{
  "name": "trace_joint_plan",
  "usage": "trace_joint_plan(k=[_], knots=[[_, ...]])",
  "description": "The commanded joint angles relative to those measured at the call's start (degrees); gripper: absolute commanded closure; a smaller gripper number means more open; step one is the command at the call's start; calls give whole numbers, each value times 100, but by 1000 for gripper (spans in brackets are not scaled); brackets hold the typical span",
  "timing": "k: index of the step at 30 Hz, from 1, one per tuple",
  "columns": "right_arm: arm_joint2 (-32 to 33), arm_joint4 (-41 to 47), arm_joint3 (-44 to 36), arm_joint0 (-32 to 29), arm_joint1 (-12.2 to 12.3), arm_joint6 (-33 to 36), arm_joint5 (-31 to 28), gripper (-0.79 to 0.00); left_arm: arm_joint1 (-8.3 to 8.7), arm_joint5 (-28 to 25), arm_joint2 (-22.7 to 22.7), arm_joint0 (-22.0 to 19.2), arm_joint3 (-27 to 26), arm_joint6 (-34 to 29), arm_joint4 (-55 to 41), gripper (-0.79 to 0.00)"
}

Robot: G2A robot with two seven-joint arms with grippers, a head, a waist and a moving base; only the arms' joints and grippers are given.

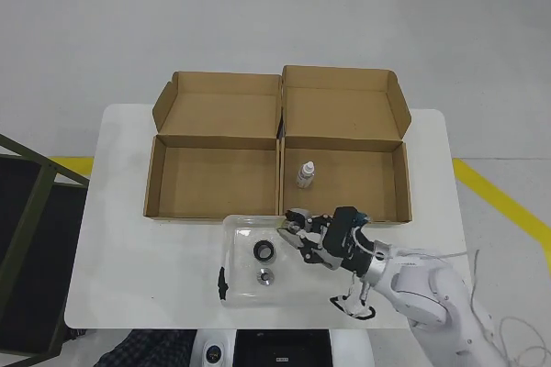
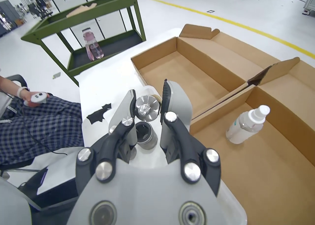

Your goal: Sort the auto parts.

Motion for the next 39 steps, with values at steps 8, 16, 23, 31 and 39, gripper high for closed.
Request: trace_joint_plan(k=[8,16,23,31,39], knots=[[247,844,-177,84,-16,-494,93,0,0,0,0,0,0,0,0,-785],[473,1199,-352,32,-22,-919,78,0,0,0,0,0,0,0,0,-785],[579,1270,-473,-3,-34,-1280,-22,0,0,0,0,0,0,0,0,-785],[604,1160,-474,-24,-54,-1617,-118,0,0,0,0,0,0,0,0,-785],[643,917,-480,-23,-67,-1923,-330,0,0,0,0,0,0,0,0,-785]])
